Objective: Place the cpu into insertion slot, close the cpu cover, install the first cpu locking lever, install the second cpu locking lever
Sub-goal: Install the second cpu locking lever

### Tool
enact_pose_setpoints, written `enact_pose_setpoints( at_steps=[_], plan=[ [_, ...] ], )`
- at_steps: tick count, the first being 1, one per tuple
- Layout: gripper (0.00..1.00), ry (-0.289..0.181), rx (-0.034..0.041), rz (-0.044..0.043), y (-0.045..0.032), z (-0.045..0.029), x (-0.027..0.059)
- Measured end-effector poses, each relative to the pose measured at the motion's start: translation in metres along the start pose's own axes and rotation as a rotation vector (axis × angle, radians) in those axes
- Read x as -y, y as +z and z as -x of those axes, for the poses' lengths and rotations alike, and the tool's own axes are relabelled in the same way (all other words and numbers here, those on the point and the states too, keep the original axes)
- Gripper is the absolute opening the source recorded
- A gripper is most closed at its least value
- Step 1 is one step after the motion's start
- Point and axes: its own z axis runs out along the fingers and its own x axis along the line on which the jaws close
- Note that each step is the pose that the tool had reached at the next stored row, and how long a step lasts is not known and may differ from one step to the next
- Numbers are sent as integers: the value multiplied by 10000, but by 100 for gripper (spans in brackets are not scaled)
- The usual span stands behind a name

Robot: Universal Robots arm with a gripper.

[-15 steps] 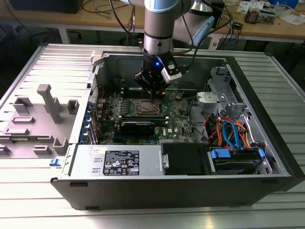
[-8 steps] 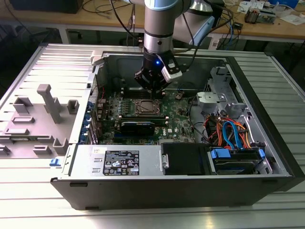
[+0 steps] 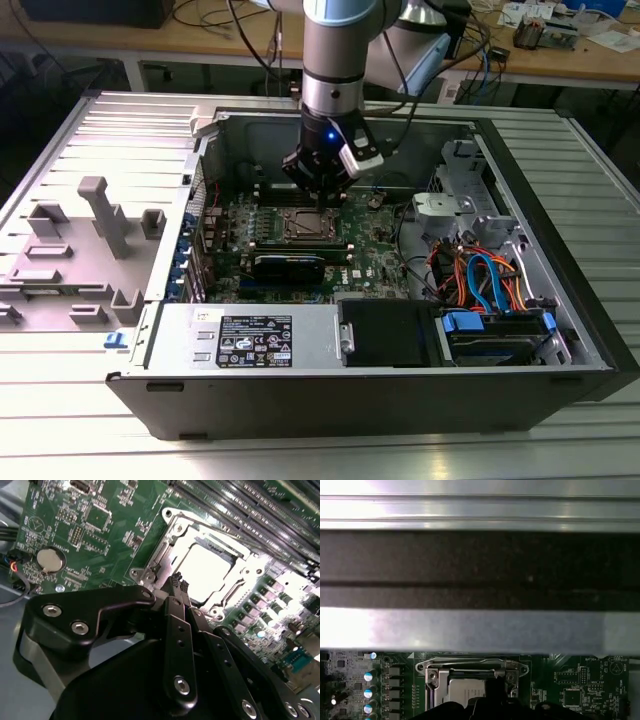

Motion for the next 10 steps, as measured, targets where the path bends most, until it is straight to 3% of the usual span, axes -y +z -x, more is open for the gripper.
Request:
enact_pose_setpoints(
  at_steps=[6, 7, 10],
  plan=[
    [11, -1, -1, -1, 4, 8, 89],
    [11, -1, -4, 1, 8, 10, 153],
    [11, -1, -4, 2, -50, 10, 171]
  ],
)
